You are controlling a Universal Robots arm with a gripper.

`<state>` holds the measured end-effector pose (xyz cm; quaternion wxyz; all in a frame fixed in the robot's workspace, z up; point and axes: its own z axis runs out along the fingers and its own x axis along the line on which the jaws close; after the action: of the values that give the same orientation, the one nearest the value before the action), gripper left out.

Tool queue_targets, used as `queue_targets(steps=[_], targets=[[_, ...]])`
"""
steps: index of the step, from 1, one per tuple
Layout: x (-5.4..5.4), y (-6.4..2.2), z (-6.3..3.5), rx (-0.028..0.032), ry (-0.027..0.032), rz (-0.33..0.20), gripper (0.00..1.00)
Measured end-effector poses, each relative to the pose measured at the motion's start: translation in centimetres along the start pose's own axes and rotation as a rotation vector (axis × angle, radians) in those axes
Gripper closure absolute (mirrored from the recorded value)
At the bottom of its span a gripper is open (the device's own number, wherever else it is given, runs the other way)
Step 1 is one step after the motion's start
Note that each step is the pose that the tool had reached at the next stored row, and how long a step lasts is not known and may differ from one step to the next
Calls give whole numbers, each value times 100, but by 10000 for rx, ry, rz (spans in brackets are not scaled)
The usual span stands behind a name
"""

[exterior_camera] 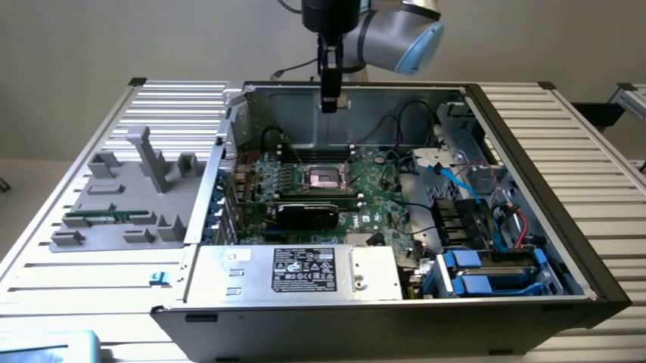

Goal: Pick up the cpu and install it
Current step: 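Place the cpu into insertion slot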

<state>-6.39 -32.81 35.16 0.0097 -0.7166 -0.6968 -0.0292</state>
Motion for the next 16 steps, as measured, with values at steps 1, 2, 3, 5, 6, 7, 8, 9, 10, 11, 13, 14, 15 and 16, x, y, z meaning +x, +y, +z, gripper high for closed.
queue_targets(steps=[1,2,3,5,6,7,8,9,10,11,13,14,15,16], targets=[[-2,-1,18,-1,0,11,45],[-6,-1,37,-1,-1,23,45],[-11,-2,55,-2,-1,34,45],[-27,-2,90,-3,-2,57,45],[-37,-2,108,-4,-2,68,45],[-44,-2,126,-4,-2,79,45],[-48,-3,144,-5,-3,95,45],[-52,-4,162,-6,-2,107,45],[-56,-4,179,-7,-3,119,45],[-59,-4,197,-7,-3,133,45],[-69,-5,233,-9,-4,159,45],[-77,-5,252,-10,-4,171,45],[-88,-5,269,-11,-4,182,45],[-100,-5,287,-12,-4,193,45]])
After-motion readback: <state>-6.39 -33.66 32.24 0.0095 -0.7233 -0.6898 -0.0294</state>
